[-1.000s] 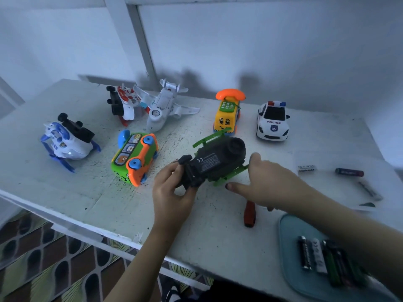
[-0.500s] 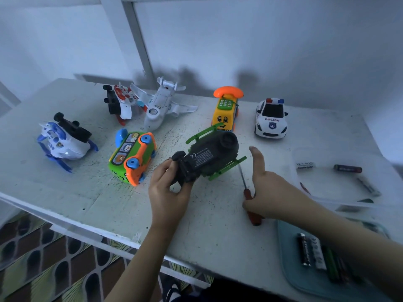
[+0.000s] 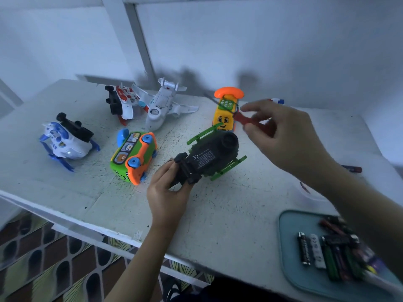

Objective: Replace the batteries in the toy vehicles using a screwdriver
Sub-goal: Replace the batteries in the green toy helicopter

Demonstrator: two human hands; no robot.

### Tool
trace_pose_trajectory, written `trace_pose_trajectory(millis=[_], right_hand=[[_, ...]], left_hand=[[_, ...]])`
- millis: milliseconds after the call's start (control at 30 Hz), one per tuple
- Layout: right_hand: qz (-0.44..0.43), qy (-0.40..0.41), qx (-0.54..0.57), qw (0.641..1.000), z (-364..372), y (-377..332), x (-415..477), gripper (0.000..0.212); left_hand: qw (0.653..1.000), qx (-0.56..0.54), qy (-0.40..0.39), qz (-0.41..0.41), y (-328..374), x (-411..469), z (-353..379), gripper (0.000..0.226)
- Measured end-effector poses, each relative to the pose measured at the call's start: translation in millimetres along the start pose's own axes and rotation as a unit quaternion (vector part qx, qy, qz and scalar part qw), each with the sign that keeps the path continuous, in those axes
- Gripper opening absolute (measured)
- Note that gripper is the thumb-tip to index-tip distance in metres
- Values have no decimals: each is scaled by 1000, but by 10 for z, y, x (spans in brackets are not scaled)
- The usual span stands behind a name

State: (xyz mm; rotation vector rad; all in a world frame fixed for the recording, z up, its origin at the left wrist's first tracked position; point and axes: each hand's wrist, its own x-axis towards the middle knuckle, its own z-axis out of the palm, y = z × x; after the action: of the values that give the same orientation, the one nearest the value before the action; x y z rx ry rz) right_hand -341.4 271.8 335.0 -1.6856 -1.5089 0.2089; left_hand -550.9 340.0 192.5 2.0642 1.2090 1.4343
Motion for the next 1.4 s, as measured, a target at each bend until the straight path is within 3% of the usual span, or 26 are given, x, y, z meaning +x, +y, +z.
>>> trace_pose_trajectory(millis=[67,167,233,300,400,600,933,1400], right_hand=[[33,8,146,989,41,-106,4,27],[72,15,371,926,107,-237,11,35],[105,29,455,884,142,-292,30,37],[119,48,481,867,181,-307,50,25],[84,57,448,888,233,-298,76,11],[-82,46,291,952,305,-272,45,14],[-197,52,164,965,344,-300,12,11],[-246,58,121,960,343,-304,0,12]], left_hand=[[1000,1,6,2,18,-2,-5,39],[1000,-3,18,-3,61,-5,-13,43],[1000,8,24,-3,60,-15,-15,43],[999,14,28,-6,55,-23,-19,43],[999,10,35,-9,62,-19,-18,44],[999,14,38,-3,45,-6,-7,39],[999,9,39,7,30,-7,4,39],[999,-2,38,5,45,3,0,38]])
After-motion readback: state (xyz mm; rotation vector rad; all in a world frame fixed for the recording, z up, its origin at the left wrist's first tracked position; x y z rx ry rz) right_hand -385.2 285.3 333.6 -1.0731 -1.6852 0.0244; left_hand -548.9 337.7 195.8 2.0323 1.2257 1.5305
